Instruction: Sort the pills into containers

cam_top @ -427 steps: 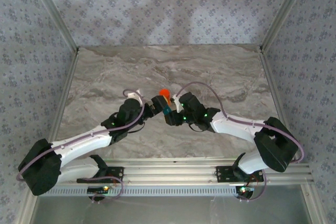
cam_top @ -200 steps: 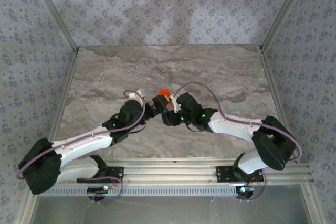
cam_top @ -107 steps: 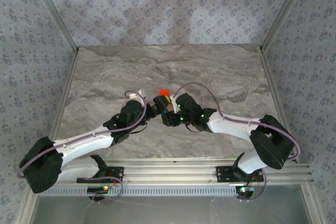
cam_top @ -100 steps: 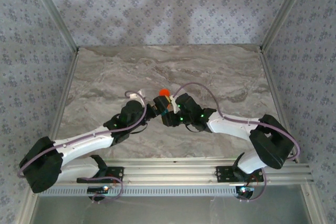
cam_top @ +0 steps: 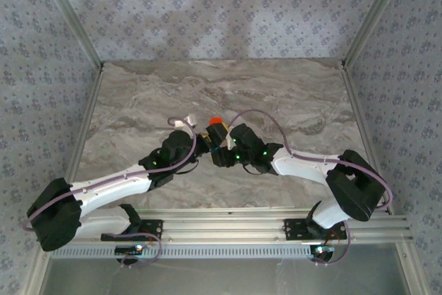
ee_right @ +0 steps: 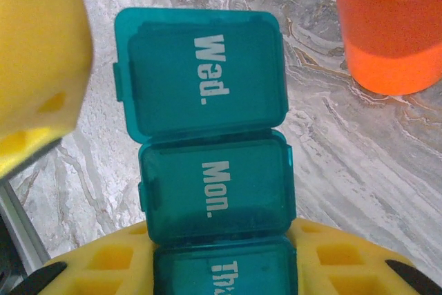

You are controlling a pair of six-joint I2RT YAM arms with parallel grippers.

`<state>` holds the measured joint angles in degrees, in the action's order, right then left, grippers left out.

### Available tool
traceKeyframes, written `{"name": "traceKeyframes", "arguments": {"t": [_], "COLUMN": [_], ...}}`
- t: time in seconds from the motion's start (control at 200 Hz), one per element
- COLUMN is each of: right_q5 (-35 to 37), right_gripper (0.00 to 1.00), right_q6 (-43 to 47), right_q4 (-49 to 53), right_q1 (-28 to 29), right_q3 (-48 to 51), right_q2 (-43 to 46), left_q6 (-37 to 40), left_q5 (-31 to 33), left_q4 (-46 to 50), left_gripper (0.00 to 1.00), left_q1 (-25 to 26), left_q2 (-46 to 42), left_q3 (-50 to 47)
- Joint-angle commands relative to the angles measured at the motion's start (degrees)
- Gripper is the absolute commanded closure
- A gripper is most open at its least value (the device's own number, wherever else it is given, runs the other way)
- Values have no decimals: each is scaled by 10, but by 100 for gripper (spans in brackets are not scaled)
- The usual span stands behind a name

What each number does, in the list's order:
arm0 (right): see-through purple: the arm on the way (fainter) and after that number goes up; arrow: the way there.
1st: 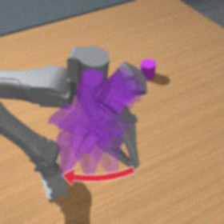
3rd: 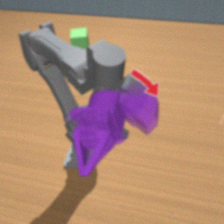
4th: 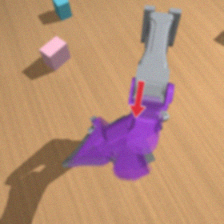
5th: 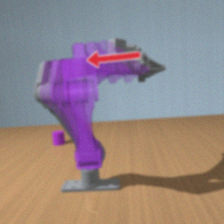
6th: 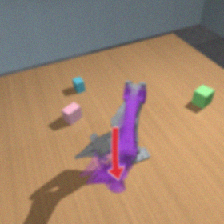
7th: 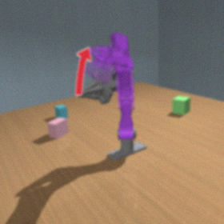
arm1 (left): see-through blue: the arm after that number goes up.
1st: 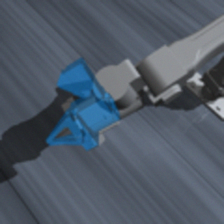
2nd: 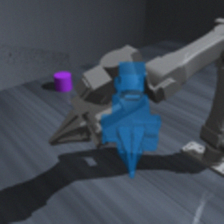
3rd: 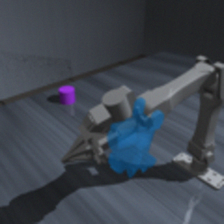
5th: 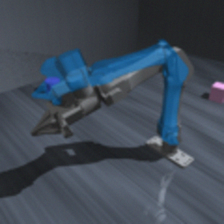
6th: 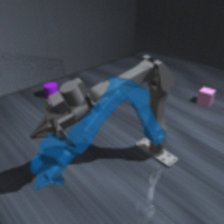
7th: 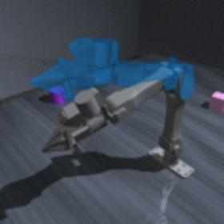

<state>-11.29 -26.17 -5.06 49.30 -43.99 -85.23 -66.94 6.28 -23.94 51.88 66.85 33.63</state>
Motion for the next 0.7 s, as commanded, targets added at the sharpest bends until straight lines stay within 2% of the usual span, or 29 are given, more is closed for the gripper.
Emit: {"name": "traceKeyframes", "arguments": {"t": [0.0,0.245,0.495,0.695], "right_q5": [0,11,29,5], "right_gripper": [83,82,79,78], "right_q6": [-1,18,125,204], "right_q4": [-6,21,114,150], "right_q1": [2,-8,-8,-7], "right_q3": [17,42,3,-30], "right_q2": [8,27,2,-32], "left_q6": [14,61,107,135], "left_q5": [36,104,105,94], "left_q4": [3,101,211,273], "left_gripper": [1,1,1,1], "left_q1": [4,-13,-86,-135], "left_q2": [-21,-80,-140,-162], "left_q3": [1,-8,-23,-37]}}
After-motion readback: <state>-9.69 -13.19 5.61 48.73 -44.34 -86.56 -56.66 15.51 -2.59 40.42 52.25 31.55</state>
